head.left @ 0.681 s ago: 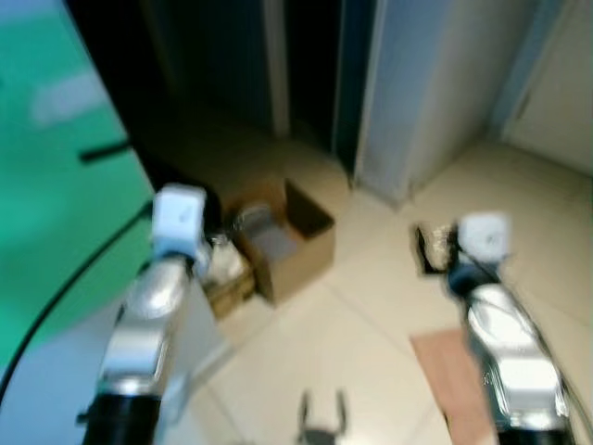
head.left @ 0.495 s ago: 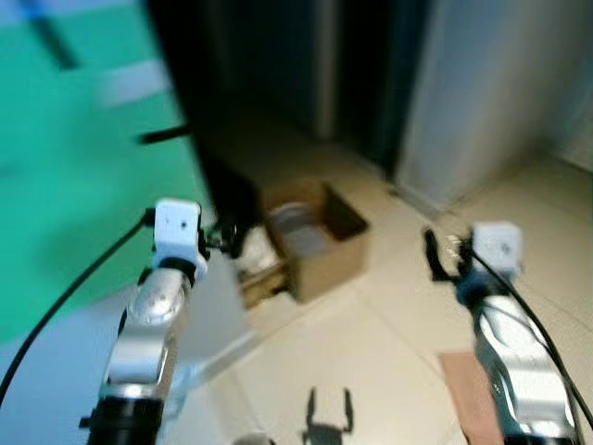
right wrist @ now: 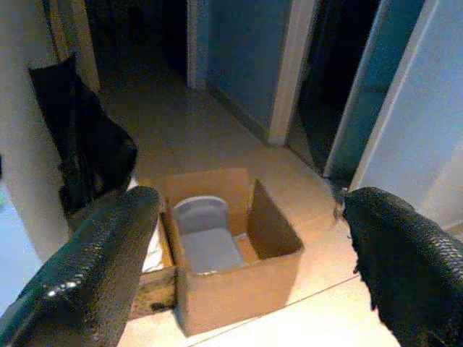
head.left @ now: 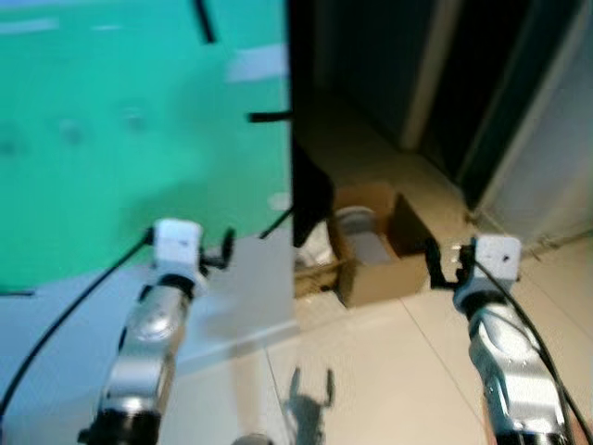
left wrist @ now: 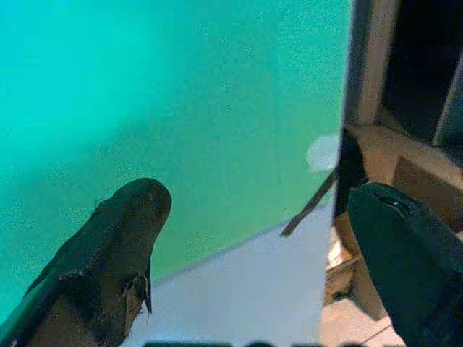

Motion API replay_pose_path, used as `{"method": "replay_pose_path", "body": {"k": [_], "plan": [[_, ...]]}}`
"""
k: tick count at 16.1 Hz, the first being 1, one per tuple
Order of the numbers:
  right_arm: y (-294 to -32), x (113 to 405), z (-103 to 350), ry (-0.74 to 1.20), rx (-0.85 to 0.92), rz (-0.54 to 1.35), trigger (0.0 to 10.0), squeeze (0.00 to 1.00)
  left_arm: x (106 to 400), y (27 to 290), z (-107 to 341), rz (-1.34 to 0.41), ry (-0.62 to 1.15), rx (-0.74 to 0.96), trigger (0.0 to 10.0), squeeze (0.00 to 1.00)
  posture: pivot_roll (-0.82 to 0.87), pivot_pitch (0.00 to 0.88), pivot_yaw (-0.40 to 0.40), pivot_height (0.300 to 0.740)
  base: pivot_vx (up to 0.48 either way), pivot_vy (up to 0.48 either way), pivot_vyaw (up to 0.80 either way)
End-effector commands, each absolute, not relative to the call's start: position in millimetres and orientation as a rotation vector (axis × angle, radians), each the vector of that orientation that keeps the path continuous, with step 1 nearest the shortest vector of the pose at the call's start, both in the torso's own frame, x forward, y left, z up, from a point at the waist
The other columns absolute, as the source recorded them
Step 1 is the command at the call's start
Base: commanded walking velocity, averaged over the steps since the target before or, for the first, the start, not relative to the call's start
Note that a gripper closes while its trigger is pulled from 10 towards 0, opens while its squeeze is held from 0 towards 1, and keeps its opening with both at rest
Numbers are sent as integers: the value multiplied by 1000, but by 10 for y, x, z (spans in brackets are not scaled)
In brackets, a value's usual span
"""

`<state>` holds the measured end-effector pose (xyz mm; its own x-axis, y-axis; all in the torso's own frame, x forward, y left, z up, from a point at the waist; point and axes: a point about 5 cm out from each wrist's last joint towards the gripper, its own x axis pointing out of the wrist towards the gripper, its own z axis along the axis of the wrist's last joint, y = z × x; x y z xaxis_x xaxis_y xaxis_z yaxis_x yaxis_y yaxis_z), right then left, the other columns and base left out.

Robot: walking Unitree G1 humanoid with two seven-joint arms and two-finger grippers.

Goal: Hang keys on a hook

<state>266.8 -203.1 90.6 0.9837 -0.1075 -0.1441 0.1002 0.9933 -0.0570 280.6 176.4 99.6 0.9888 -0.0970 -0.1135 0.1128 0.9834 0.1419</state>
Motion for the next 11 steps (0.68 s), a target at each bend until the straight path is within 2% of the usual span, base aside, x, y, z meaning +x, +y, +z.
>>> {"method": "replay_pose_path", "body": {"k": [1, 2, 3, 11], "plan": [[-2036, 2681, 901, 159, -46, -115, 10000, 1000, 2819, 1767, 1037, -102, 80, 171, 10000, 1000, -109, 0, 16, 740, 0, 0, 800], [-1931, 2688, 885, 155, -17, -15, 10000, 1000, 2826, 1799, 1040, -78, 69, 183, 10000, 1000, -112, 0, 22, 740, 0, 0, 800], [-1902, 2672, 848, 170, -30, 1, 10000, 1000, 2832, 1812, 1044, -76, 69, 178, 10000, 1000, -107, 0, 20, 740, 0, 0, 800], [-1932, 2735, 970, 123, -7, -86, 10000, 1000, 2829, 1792, 1090, -107, 46, 184, 10000, 1000, -107, 0, 36, 740, 0, 0, 800]]}}
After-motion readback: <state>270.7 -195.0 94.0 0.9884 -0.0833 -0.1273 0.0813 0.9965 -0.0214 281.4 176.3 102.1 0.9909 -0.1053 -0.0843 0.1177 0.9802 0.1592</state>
